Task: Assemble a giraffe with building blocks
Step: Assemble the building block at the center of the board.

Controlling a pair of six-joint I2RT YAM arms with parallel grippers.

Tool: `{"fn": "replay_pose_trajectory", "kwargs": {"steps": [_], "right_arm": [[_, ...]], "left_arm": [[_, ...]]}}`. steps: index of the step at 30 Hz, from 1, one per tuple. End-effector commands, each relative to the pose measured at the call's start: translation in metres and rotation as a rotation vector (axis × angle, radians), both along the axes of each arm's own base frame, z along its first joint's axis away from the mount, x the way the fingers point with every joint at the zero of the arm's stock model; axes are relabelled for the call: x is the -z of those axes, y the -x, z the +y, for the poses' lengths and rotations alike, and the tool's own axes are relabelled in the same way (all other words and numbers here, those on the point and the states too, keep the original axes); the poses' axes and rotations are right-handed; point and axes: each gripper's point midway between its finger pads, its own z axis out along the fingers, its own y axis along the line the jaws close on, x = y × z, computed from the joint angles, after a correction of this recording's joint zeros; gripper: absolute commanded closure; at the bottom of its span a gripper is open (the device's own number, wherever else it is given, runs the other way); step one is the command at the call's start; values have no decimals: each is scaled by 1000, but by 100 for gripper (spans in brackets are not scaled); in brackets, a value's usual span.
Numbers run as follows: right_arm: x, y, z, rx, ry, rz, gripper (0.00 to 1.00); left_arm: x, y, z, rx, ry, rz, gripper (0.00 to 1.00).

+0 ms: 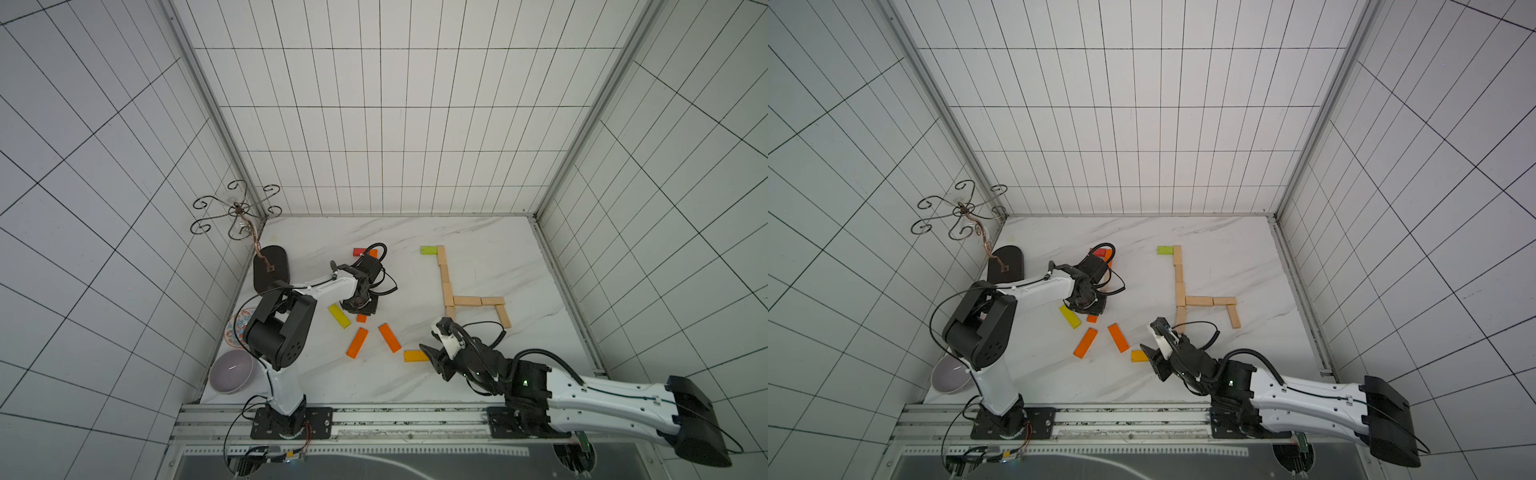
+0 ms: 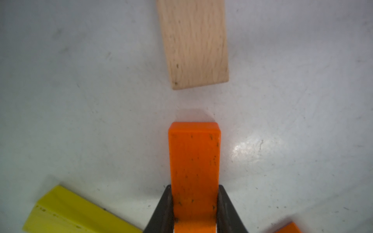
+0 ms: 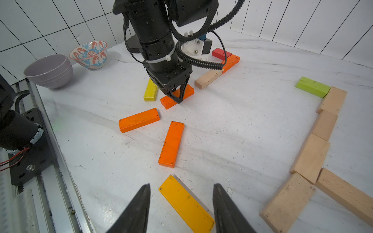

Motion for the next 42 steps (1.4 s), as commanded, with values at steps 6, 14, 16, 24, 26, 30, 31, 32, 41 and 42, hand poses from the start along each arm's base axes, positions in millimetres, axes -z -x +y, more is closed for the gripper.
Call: {"fn": "replay_pose_trajectory", "kwargs": {"steps": [6,14,16,24,26,30,31,32,41,42], "right_arm": [[14,0,-7,22,14,8,50],[14,0,-8,24,11,8,50],[14,0,-9,24,11,7,50],[13,0,-11,30,1,5,51],[13,0,-11,30,2,5,51],[14,0,-11,32,2,6,51],[14,0,-11,32,3,6,51],[14,0,-11,32,3,6,51],[16,0,-8,27,15,8,51],[16,0,-8,25,16,8,51]], "left_arm": [[2,-4,-11,-39,64,13,49],[2,-11,-12,-55,57,11,65],[3,-13,-11,-61,55,10,67],[9,-20,-7,-78,38,17,68],[10,-21,-6,-78,37,18,68],[11,-23,-4,-82,32,21,67],[11,-23,-5,-82,31,22,65],[11,-24,-4,-84,30,21,63],[10,-25,-4,-80,27,15,63],[10,-25,-4,-82,27,17,65]]}}
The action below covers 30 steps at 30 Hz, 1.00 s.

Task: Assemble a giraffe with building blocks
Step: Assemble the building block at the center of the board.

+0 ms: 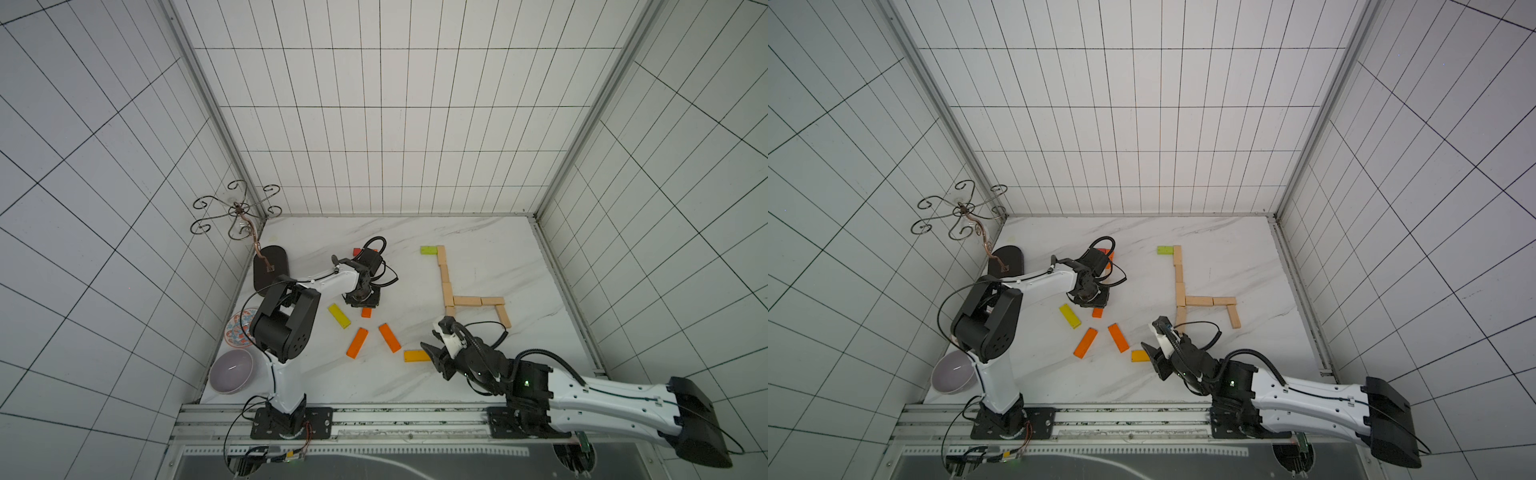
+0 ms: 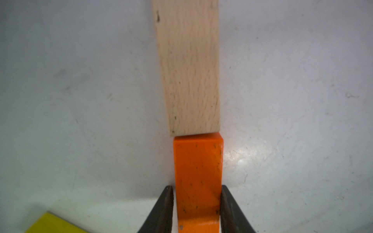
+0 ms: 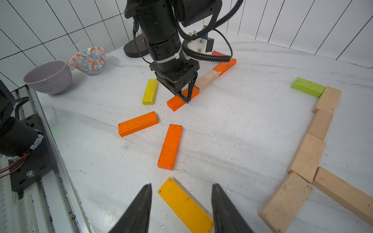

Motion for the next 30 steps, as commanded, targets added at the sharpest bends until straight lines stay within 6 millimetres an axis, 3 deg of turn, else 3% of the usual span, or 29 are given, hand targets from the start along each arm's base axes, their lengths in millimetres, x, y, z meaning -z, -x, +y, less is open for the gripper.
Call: {"fn": "replay_pose_trajectory", "kwargs": {"steps": [1,8,19,26,30], "right_arm": [[19,2,-6,7,35,9,51],[18,1,-5,8,34,7,51],[19,1,-6,10,35,8,51],[18,1,-6,12,33,7,51],[17,1,-6,14,34,7,51]], "left_arm": [[11,-1,4,-13,-22,22,66],[11,-3,4,-8,-21,22,67],[8,-4,4,-8,-22,15,57],[1,-4,4,-5,-14,3,46],[-18,-4,-1,5,13,-31,37]]}}
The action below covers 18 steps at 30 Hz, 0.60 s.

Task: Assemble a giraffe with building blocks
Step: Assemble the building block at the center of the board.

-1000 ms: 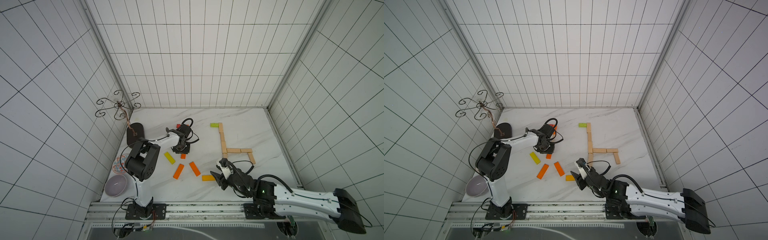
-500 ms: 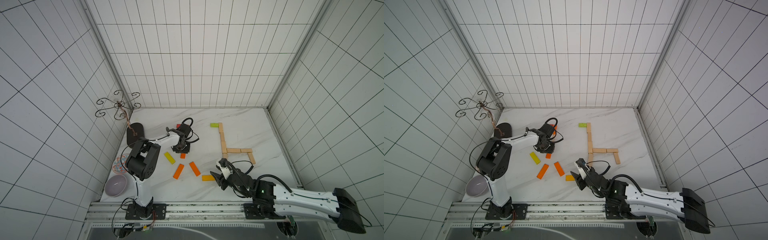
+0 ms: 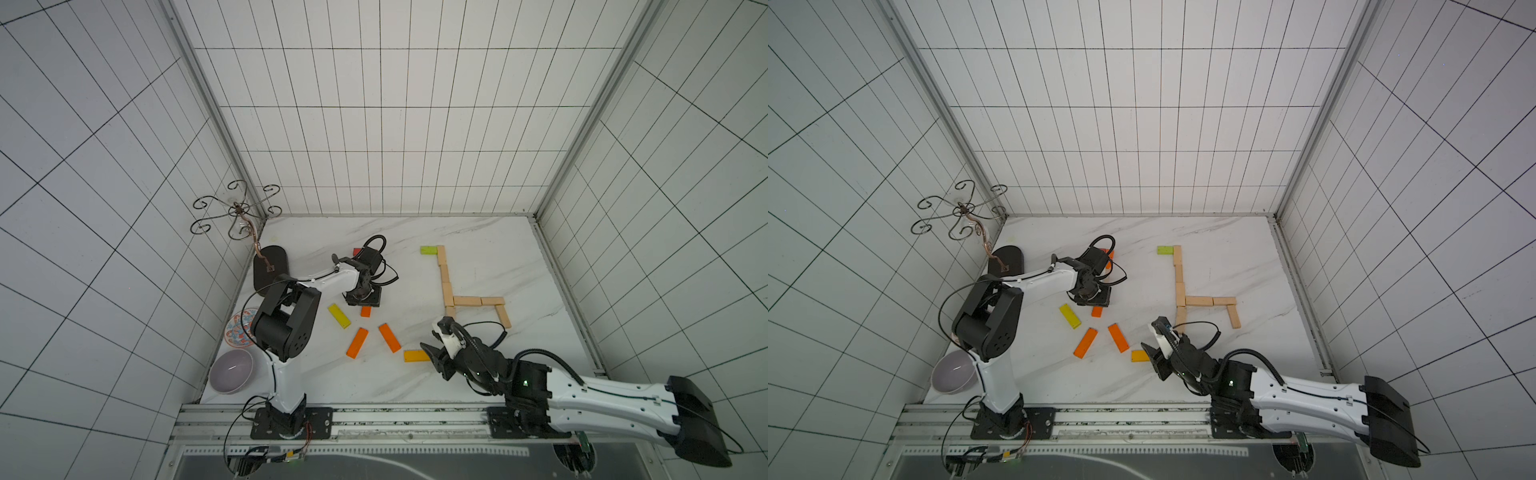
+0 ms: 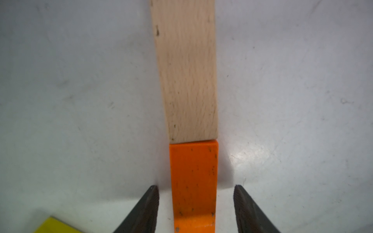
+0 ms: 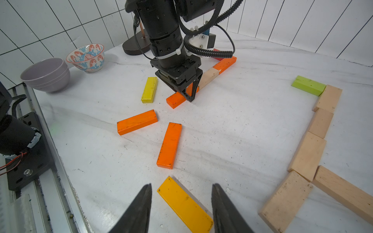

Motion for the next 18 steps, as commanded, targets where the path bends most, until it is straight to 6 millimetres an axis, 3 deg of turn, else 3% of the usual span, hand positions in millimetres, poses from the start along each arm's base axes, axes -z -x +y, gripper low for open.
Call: {"fn": "replay_pose_trajectory", "kwargs": {"steps": [1,7,12,18], "right_arm": [[15,1,-7,15,28,6,51],[9,-1,-6,22,34,2,51],[-2,-3,-3,25,40,-3,51],[-13,-1,8,-10,61,10,50]], "left_arm": [[-21,0,-1,-3,19,-34,34],[-72,3,-6,22,96,-130,25],[-136,12,-13,63,218,-269,23],[-209,29,3,70,294,-466,23]]}}
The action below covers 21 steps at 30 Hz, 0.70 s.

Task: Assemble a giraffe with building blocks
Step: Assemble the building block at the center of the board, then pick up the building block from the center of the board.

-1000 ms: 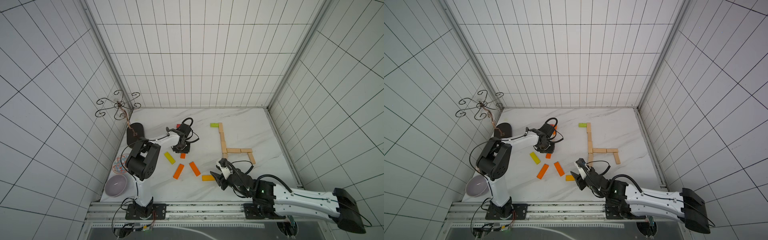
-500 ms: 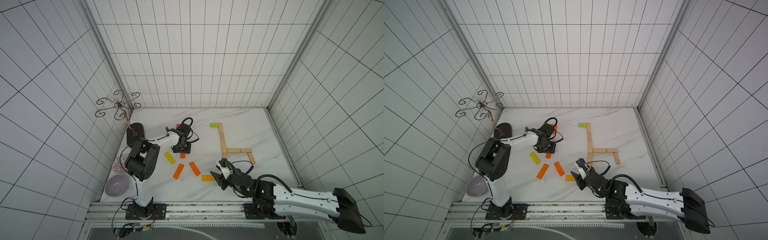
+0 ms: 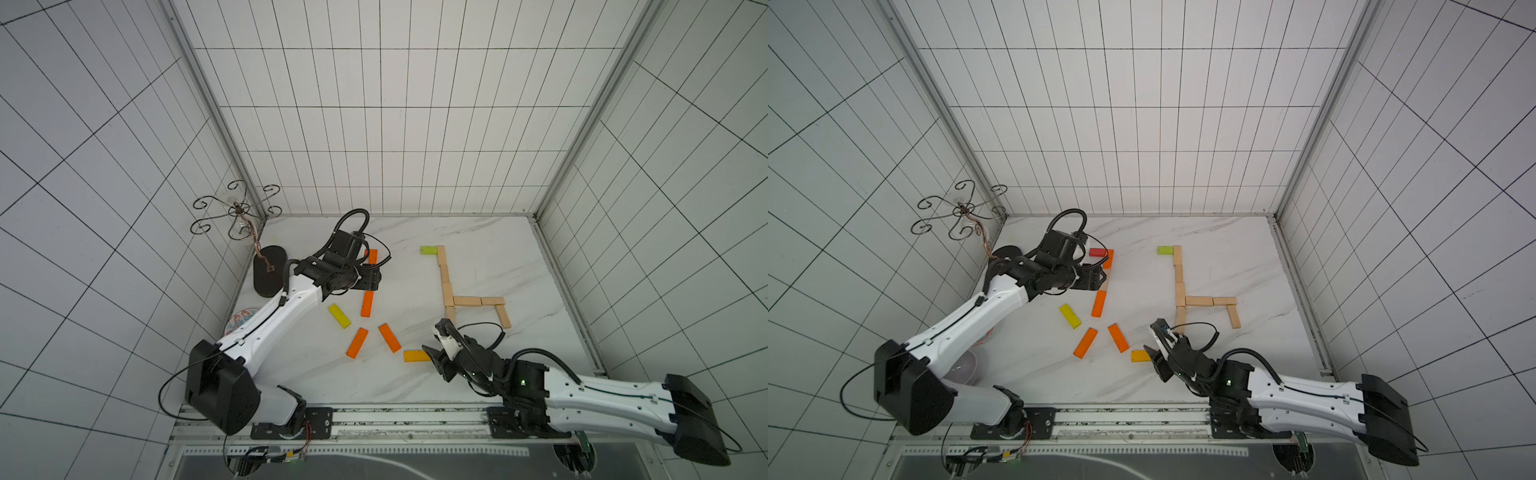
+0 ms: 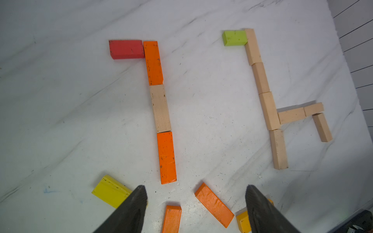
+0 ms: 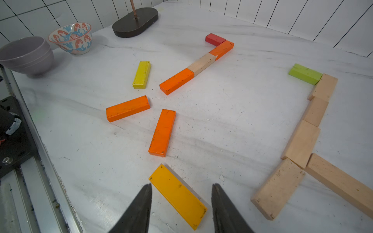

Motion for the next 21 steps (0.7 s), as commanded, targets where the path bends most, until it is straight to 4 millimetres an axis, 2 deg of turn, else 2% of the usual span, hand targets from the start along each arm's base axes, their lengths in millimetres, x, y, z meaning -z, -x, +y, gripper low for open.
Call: {"fn": "replay_pose_trajectory", "kwargs": {"steps": [1,7,10,15,21], "right_arm": [[-35,2,19,-55,-31,-13,50],[-34,-2,33,-78,6,-3,50],[-26,-11,40,-76,35,27,49],[-16,-29,57,-83,59,81,49],[-4,-53,77,-82,107,148,49]], "left_arm": [[-26,12,12,-6,28,-83,23],[-58,41,36,-70,118,-239,21],[-57,56,49,-114,148,-251,21],[-39,76,59,-177,217,-209,20],[1,88,71,-295,247,-97,20]]}}
